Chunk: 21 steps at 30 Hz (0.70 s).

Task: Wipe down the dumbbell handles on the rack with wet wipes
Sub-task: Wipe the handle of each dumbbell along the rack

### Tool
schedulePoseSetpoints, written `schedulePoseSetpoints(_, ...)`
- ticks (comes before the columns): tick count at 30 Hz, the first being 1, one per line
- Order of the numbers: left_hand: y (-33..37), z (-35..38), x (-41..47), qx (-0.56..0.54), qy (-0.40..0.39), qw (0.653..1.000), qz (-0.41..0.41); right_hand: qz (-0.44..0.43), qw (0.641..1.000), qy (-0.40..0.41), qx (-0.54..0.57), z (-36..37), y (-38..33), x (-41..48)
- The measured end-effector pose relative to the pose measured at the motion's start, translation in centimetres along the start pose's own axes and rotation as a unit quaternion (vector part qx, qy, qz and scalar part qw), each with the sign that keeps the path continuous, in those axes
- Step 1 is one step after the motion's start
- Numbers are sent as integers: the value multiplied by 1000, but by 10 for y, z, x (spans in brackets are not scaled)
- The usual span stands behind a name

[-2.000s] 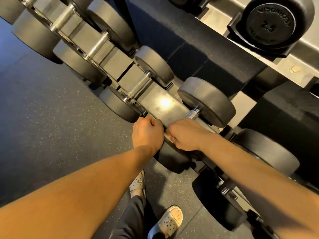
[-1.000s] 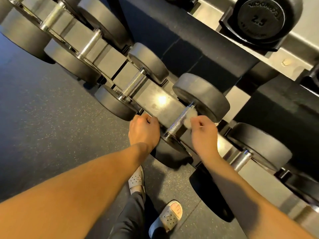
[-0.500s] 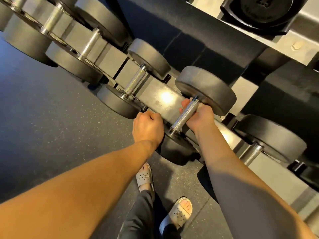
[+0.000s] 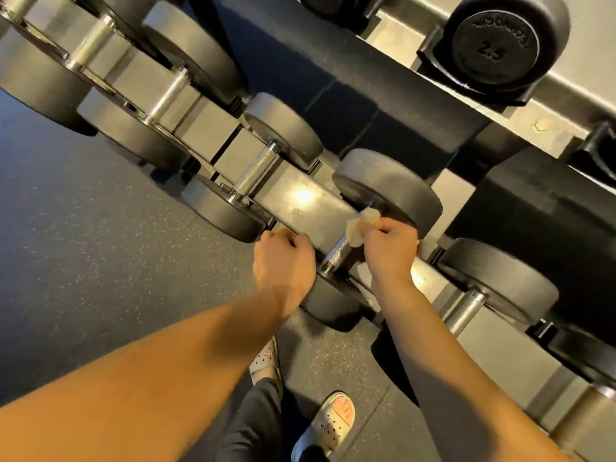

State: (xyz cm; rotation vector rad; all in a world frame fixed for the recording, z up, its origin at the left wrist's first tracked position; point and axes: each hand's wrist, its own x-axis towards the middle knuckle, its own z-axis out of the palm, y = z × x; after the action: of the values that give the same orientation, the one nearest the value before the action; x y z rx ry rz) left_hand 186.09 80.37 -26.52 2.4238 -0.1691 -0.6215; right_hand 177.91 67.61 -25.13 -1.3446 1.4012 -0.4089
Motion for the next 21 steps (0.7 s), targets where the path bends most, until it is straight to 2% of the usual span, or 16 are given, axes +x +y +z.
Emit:
schedulePoseSetpoints(5,5,-5,-1,59,-59,996,16,-22,995,-83,-58,19,-10,-16)
schedulePoseSetpoints(9,-8,-43,22,54,-122,986,96,-65,981,-134,-123,50,-28,-15)
schedulePoseSetpoints(12,-13,-100,51,69,-87,973,201,-91,974,-141,-151,84,-48,-12)
schedulePoseSetpoints(14,-18,-133,74,85,-51,969,225,-115,965,-153,-178,107,-62,-13)
schedulePoseSetpoints(17,-34,-156,113,113,-15,973,201,-165,946,-173,-220,134,-75,-14)
schedulePoseSetpoints(21,-55,-153,150,125,32,983,133,-221,914,-206,-270,158,-73,-3)
